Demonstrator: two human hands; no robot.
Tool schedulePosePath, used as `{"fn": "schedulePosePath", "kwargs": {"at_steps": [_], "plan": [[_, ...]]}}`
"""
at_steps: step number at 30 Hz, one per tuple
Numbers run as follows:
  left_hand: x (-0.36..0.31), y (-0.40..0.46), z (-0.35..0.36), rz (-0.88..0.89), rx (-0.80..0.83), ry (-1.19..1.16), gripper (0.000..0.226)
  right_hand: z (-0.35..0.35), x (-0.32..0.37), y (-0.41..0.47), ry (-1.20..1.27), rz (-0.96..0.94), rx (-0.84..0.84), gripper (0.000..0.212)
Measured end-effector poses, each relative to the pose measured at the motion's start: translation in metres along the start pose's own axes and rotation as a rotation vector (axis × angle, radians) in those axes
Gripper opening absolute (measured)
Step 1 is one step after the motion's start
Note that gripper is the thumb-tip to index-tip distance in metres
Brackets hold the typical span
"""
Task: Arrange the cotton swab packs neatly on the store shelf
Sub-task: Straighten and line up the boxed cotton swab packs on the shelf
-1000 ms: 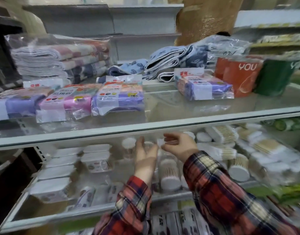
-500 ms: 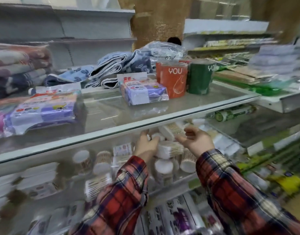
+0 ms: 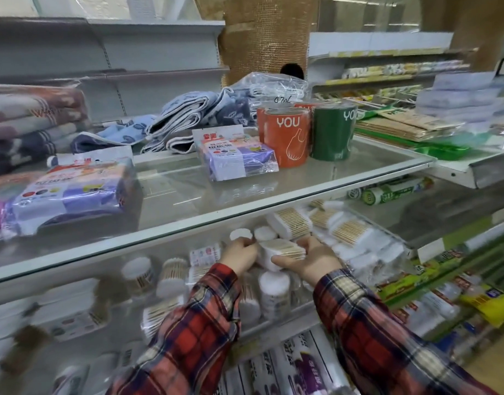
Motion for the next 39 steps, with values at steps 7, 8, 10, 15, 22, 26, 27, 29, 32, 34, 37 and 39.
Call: {"fn": "schedulePosePath", "kwargs": {"at_steps": [7,8,10,15,22,26,27,29,32,34,37,39], "plan": [[-0.011,-0.011,-0.011,0.042,-0.064,-0.02,0.018,0.001,-0.001,0.003,0.115,-0.045,-0.02,0.056],[-0.013,-0.013,-0.015,0.06,-0.085,-0.039,0.015,0.002,-0.001,0.003,0.137,-0.07,-0.012,0.057],[-0.018,-0.018,-0.024,0.091,-0.104,-0.084,0.016,0.004,0.001,0.003,0.286,-0.134,0.049,0.061],[-0.018,-0.037,-0.054,0.093,-0.075,-0.254,0.029,0.006,0.026,-0.014,0.48,-0.352,0.235,0.066],[0.009,-0.063,-0.094,0.023,-0.061,-0.402,0.024,0.027,0.066,-0.034,0.422,-0.53,0.372,0.074],[0.024,-0.08,-0.118,0.06,-0.128,-0.46,0.014,0.048,0.081,-0.043,0.541,-0.489,0.498,0.078],[0.027,-0.086,-0.124,0.075,-0.15,-0.468,0.015,0.054,0.083,-0.044,0.557,-0.463,0.531,0.08],[0.035,-0.097,-0.135,0.083,-0.189,-0.469,0.022,0.069,0.085,-0.047,0.565,-0.414,0.604,0.082],[0.048,-0.115,-0.148,0.076,-0.252,-0.474,0.051,0.091,0.088,-0.049,0.579,-0.315,0.663,0.087],[0.056,-0.126,-0.151,0.062,-0.272,-0.501,0.055,0.103,0.094,-0.05,0.62,-0.254,0.66,0.07],[0.062,-0.146,-0.156,0.068,-0.29,-0.53,0.033,0.116,0.104,-0.055,0.572,-0.259,0.64,0.046],[0.068,-0.156,-0.162,0.07,-0.313,-0.535,0.035,0.126,0.109,-0.061,0.541,-0.266,0.656,0.037]]}}
Point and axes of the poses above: each hand's wrist, its own y-axis towards the middle knuckle, its own z-axis out of the palm, x = y × z, the point moved 7 cm from there along y, towards the middle knuckle, and after that the axes turned 9 degrees about z, right-handed, at the moved point
